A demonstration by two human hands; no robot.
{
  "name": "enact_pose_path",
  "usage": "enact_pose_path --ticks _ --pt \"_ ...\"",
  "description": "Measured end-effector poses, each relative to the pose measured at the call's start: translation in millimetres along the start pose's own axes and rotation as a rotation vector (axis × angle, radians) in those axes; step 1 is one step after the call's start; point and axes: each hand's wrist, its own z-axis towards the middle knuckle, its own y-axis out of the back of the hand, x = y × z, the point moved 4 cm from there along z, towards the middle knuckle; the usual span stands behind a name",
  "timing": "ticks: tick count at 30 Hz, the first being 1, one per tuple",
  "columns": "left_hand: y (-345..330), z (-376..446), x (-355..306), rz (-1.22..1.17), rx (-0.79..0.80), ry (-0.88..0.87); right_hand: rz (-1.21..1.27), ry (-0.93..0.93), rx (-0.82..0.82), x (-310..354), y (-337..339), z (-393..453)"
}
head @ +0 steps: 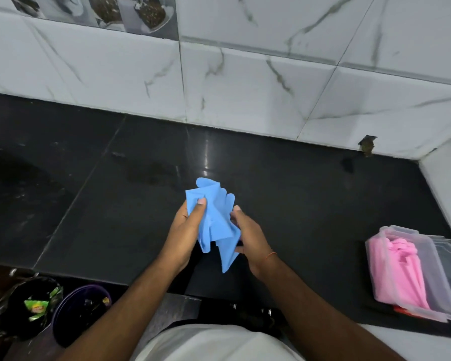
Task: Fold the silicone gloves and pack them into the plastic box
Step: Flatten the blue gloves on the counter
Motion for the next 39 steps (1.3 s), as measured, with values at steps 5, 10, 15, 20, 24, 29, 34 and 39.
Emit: enact_pose_path --ticks 5,10,15,20,24,29,34,39 --pt "-40 -12 0 -0.079 0.180 0.031 0.270 0.011 0.132 13 18 -18" --pt "-74 -24 5 -0.061 0.493 0.026 0.440 0.042 0.152 22 33 -21" --pt "-93 -24 20 0.254 0.675 -0.079 0.713 -0.061 0.156 8 76 -22" --pt "-87 16 60 0.960 0.469 -0.443 0.916 -0.020 0.150 -7 109 -25" --pt "-62 36 105 1.377 0.546 -0.402 0.857 -0.061 0.056 -38 133 -17" --pt "-34 52 116 1.641 0.396 -0.343 0.759 -0.049 -0.175 -69 166 -11" --pt "-70 41 105 1.552 0.315 -0.335 0.652 -0.088 -0.311 -75 192 -14" --pt "-123 25 112 1.437 0.399 -0.334 0.706 -0.098 -0.163 -74 167 -7"
